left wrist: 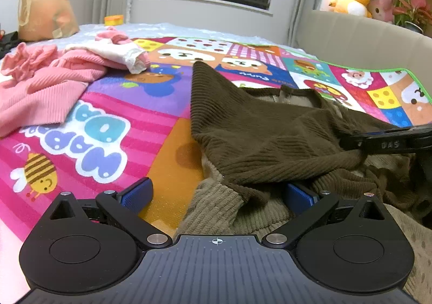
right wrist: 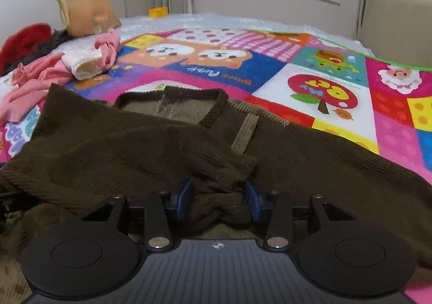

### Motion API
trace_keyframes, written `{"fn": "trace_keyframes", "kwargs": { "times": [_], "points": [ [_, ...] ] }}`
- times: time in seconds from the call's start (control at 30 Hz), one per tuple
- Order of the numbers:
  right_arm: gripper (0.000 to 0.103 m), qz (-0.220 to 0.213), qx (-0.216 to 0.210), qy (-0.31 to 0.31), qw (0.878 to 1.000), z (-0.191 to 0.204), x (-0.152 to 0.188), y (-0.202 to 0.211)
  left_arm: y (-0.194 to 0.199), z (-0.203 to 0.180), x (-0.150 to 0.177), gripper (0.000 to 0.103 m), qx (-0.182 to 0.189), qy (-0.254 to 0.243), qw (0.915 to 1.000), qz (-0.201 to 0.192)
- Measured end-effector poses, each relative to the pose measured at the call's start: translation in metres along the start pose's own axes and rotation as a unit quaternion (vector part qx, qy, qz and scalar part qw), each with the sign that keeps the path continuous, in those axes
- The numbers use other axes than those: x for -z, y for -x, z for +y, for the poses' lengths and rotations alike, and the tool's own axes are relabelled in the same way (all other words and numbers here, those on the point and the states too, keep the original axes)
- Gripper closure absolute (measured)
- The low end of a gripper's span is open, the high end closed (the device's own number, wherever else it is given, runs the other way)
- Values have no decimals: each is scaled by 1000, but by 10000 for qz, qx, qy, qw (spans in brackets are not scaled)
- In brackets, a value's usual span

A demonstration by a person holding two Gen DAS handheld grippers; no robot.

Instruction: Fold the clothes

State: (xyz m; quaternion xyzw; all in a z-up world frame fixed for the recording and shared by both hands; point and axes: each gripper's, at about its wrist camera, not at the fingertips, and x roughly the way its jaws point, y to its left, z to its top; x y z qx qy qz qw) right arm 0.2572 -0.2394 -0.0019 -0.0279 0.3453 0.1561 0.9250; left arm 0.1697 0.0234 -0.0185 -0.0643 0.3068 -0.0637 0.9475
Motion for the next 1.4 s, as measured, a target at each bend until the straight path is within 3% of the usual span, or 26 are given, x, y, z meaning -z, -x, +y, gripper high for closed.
{"fn": "trace_keyframes", "kwargs": {
  "times": [0.13, 0.23, 0.3, 0.33, 0.47, 0.67, 0.7, 0.73, 0.77, 0.83, 0.9, 1.1, 1.33, 1.4],
  "points": [
    [45, -562, 73, -844, 9948, -46, 5, 46, 0, 4, 0, 0, 79, 112, 9999, -10],
    [45, -834, 917, -1311, 9836, -94, 27, 81, -1, 7, -1, 0, 124, 177, 9998, -17],
    [45, -900, 1752, -1590, 9674, -124, 45, 98, -1, 7, -1, 0, 140, 207, 9997, -19],
    [45, -910, 1941, -1843, 9592, -139, 54, 104, -1, 7, -1, 0, 141, 211, 9997, -18],
    [50, -972, 2141, -2806, 9306, -195, 84, 120, -1, 6, -1, 0, 128, 196, 9997, -12],
    [49, -1128, 2350, -2828, 9231, -211, 80, 103, -1, 6, -1, 0, 101, 170, 9998, -4],
    [49, -1127, 2363, -2764, 9247, -209, 76, 100, -1, 6, -1, 0, 102, 170, 9998, -6],
    [56, -1127, 2350, -2667, 9279, -207, 72, 97, -1, 6, -1, 0, 102, 170, 9998, -9],
    [76, -1124, 2289, -2567, 9323, -204, 68, 95, -1, 6, -1, 0, 95, 170, 9998, -11],
    [93, -1156, 2077, -2361, 9422, -196, 57, 96, -2, 5, 0, 0, 81, 169, 9998, -16],
    [100, -1335, 1796, -2101, 9517, -177, 38, 104, -2, 6, 0, 0, 77, 171, 9998, -25],
    [101, -1909, 971, -1294, 9682, -100, -18, 127, 0, 9, 1, 0, 164, 279, 9994, -75],
    [100, -2295, -5, -590, 9715, -14, -70, 146, 1, 15, 1, 0, 303, 451, 9984, -126],
    [98, -1975, 144, -736, 9774, -21, -55, 133, 1, 19, 1, 0, 379, 522, 9978, -142]
  ]
}}
